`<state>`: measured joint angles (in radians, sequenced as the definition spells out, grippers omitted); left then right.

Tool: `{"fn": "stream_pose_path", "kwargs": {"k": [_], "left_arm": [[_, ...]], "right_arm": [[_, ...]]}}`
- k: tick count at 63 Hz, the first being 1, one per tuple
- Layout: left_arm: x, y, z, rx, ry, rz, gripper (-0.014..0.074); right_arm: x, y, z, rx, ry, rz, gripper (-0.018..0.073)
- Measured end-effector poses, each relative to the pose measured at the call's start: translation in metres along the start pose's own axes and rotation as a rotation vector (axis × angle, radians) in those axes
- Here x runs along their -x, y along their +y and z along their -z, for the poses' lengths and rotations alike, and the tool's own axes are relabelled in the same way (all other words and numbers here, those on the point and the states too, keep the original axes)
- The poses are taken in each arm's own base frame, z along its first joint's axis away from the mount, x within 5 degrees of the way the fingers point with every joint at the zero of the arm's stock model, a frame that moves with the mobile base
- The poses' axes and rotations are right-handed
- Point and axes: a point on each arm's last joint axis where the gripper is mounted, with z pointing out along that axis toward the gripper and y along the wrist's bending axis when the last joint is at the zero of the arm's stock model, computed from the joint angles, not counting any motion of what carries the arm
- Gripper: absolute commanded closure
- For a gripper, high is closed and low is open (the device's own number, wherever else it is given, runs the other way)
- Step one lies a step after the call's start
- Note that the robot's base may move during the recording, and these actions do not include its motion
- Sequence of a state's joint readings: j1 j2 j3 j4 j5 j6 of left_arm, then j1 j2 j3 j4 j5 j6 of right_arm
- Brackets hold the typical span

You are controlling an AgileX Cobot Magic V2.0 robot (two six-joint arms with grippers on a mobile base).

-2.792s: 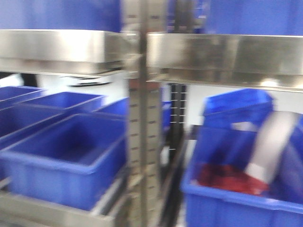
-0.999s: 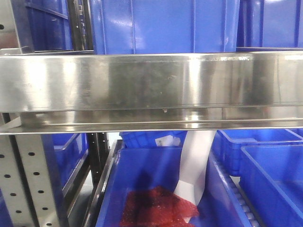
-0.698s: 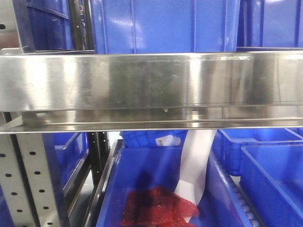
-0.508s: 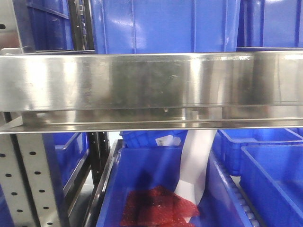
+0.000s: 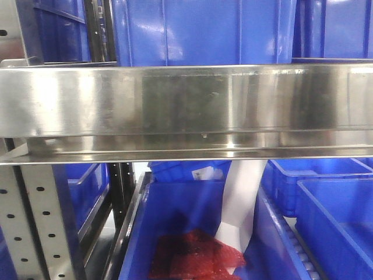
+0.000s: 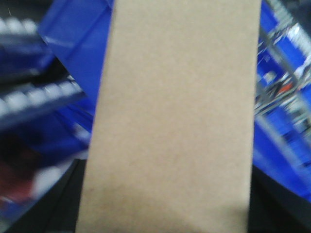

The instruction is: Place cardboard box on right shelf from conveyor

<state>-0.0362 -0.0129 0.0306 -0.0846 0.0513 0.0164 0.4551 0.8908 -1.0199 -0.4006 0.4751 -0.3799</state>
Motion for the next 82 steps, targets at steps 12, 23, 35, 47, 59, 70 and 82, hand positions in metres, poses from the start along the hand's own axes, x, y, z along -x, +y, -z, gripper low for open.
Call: {"fn": "stream_pose_path", "kwargs": {"k": [12, 23, 35, 47, 59, 70, 82], "left_arm": [[0.000, 0.000, 0.000, 0.000, 0.000, 0.000, 0.0715], [0.000, 0.000, 0.000, 0.000, 0.000, 0.000, 0.0715], [0.000, 0.000, 0.000, 0.000, 0.000, 0.000, 0.0715], [0.000, 0.000, 0.000, 0.000, 0.000, 0.000, 0.0715], [0.000, 0.000, 0.000, 0.000, 0.000, 0.000, 0.0715], [0.000, 0.000, 0.000, 0.000, 0.000, 0.000, 0.0715], [0.000, 0.000, 0.000, 0.000, 0.000, 0.000, 0.0715]], "right_arm": [[0.005, 0.004, -0.035, 0.037, 0.037, 0.273, 0.0345], [0.003, 0.016, -0.069, 0.079, 0.032, 0.435, 0.0345], [0.004, 0.035, -0.101, 0.124, -0.008, 0.505, 0.0345], [-0.001, 0.055, -0.127, 0.182, -0.004, 0.524, 0.0345], [-0.009, 0.069, -0.147, 0.227, 0.011, 0.538, 0.0345], [-0.013, 0.076, -0.157, 0.246, 0.013, 0.541, 0.0345], [-0.017, 0.082, -0.164, 0.262, 0.019, 0.545, 0.0344]]}}
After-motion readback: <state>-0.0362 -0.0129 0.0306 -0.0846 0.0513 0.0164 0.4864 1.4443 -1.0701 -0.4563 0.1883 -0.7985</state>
